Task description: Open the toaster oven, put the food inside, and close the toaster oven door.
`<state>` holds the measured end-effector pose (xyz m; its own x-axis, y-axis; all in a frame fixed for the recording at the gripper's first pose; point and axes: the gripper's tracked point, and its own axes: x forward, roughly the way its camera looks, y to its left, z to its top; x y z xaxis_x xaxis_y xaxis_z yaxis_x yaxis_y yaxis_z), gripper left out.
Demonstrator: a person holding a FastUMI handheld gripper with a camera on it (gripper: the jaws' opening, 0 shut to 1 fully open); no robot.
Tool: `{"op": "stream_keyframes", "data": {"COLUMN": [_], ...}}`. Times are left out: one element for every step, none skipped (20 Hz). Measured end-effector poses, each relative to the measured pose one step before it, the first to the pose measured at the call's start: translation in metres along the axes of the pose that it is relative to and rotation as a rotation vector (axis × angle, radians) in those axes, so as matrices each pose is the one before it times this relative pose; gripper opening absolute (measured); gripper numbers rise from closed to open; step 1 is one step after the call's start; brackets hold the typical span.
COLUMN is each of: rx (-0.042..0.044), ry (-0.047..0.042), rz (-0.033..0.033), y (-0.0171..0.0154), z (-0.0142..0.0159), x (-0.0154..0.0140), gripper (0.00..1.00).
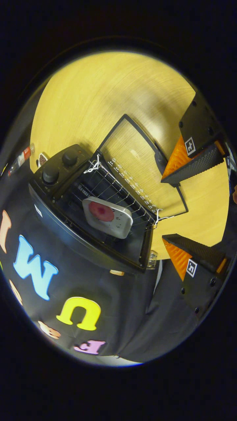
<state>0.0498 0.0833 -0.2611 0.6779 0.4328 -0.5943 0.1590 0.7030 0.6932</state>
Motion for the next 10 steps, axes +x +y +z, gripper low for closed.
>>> {"op": "stream_keyframes", "data": {"rx": [-0.0486, -0.04324, -0.03489, -0.03209, -0.03016, -0.03223, -0.03167, -0.03211, -0.03388, -0.03349], "ry": [0.0081, 0.0113, 0.00624, 0.00652, 0.01141, 0.01553, 0.01712, 0.01261, 0.00967, 0.01067], "rz": [-0.02317, -0.03054, -0.022, -0.0131, -0.01565, -0.02351, -0.0314, -0.03128, -0.02865, -0.02395], "y": [-0.0041, -0.00624, -0.00497, -0.00208, -0.00364, -0.00548, -0.00589, -0.00616, -0.00518, -0.00445], "z": [-0.00439, -0.00569, -0.00424, -0.00456, -0.00601, -0.00591, -0.00779, -0.00501, -0.00401, -0.00325], "x": [-0.00296, -0.00181, -0.0019, -0.00074, -0.00022, 0.0004, -0.0001, 0.00106, 0.00124, 0.00185], "gripper": [0.98, 0.98, 0.98, 0.98, 0.98, 0.98, 0.98, 0.98, 0.98, 0.98]}}
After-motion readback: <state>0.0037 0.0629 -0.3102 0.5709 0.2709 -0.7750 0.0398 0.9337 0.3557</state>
